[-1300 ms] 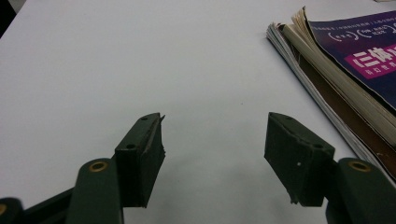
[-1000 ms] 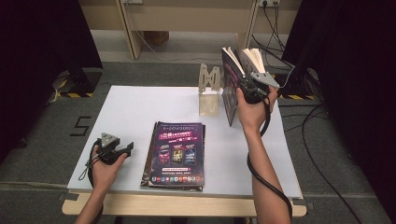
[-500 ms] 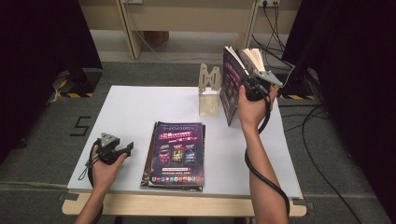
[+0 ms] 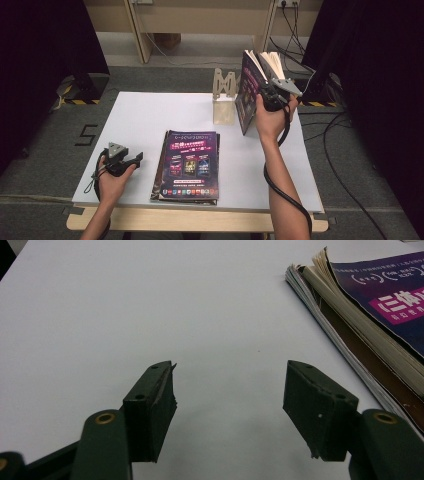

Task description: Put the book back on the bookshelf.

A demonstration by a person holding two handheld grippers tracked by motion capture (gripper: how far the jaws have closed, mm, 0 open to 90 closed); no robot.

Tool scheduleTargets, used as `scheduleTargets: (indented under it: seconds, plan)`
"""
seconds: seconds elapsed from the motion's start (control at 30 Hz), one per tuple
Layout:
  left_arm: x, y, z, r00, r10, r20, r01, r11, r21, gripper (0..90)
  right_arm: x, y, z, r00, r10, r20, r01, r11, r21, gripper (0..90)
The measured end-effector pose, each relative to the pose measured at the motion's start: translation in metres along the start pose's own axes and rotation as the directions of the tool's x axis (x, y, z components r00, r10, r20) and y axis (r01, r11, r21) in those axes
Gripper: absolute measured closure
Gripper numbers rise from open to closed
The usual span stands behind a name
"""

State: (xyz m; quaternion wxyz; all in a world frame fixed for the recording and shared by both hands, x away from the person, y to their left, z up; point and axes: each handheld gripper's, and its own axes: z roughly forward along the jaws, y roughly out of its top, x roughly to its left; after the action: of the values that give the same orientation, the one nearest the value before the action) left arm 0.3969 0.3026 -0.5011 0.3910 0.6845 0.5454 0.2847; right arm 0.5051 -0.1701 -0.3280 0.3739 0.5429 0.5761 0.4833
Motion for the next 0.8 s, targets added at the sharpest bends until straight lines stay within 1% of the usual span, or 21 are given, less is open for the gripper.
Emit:
scheduleTargets:
  seconds: [0.07,0.27,0.33,0.37,0.6,0.63,0.73,0.8]
  plan:
    - [0.000,0.000,0.000,1.0000,0.001,0.000,-0.001,1.0000,0.000,36.5,0.000,-0.001,-0.001,1.0000,-0.003,0.002,0.003,1.000,0.000,70.1]
    - [0.000,0.000,0.000,1.0000,0.000,0.000,0.000,1.0000,-0.001,36.5,0.001,-0.003,-0.002,0.9997,-0.024,0.003,0.024,1.000,-0.003,66.2]
    - [0.000,0.000,0.000,1.0000,0.000,0.000,0.000,1.0000,-0.001,36.5,0.002,-0.003,-0.003,0.9998,-0.020,0.001,0.020,1.000,-0.004,64.8]
    - [0.000,0.000,0.000,1.0000,0.000,0.000,0.000,1.0000,-0.002,36.5,0.002,-0.004,-0.004,0.9995,-0.030,0.004,0.030,1.000,-0.003,64.2]
    - [0.000,0.000,0.000,1.0000,0.000,-0.002,0.000,1.0000,0.000,36.5,0.002,-0.007,-0.008,0.9991,-0.043,0.006,0.043,0.999,-0.009,61.4]
    - [0.000,0.000,0.000,1.0000,0.000,-0.002,0.000,1.0000,0.000,36.5,0.002,-0.007,-0.009,0.9986,-0.053,0.005,0.053,0.999,-0.012,61.1]
    - [-0.001,0.000,0.000,1.0000,0.002,-0.003,-0.002,1.0000,0.003,36.5,0.003,-0.009,-0.011,0.9982,-0.059,0.006,0.059,0.998,-0.012,60.6]
    - [-0.001,0.000,0.000,1.0000,0.003,-0.003,-0.003,1.0000,0.004,36.5,0.003,-0.009,-0.013,0.9984,-0.057,0.007,0.057,0.998,-0.009,60.2]
